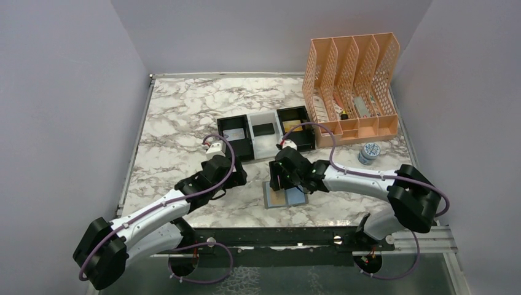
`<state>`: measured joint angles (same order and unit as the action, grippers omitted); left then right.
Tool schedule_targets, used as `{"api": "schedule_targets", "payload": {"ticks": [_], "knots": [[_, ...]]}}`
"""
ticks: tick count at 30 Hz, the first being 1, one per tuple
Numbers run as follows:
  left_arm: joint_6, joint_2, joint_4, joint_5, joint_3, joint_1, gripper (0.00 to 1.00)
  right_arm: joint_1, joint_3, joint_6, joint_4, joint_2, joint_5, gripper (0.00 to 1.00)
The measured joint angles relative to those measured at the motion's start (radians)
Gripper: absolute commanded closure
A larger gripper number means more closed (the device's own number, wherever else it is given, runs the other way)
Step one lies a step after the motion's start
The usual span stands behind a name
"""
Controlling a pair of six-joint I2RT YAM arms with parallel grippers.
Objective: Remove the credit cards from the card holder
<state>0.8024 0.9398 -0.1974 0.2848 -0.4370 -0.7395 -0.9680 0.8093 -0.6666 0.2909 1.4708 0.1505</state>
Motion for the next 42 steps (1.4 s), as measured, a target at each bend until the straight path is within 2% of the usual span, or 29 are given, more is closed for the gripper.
{"api": "schedule_targets", "payload": {"ticks": [19,25,35,42], "knots": [[-0.008,0.006,0.017,-0.043,0.003,0.001,0.10,-0.041,0.119,0.020,0.061,0.189,0.055,0.38],[-0.008,0.006,0.031,-0.071,0.009,0.001,0.10,-0.047,0.115,0.005,0.054,0.188,0.074,0.31],[-0.009,0.037,0.048,-0.108,0.009,0.001,0.11,-0.052,0.116,-0.006,0.050,0.193,0.081,0.32],[-0.014,0.037,0.055,-0.132,0.009,0.001,0.11,-0.046,0.057,-0.009,-0.025,0.155,0.048,0.31]]}}
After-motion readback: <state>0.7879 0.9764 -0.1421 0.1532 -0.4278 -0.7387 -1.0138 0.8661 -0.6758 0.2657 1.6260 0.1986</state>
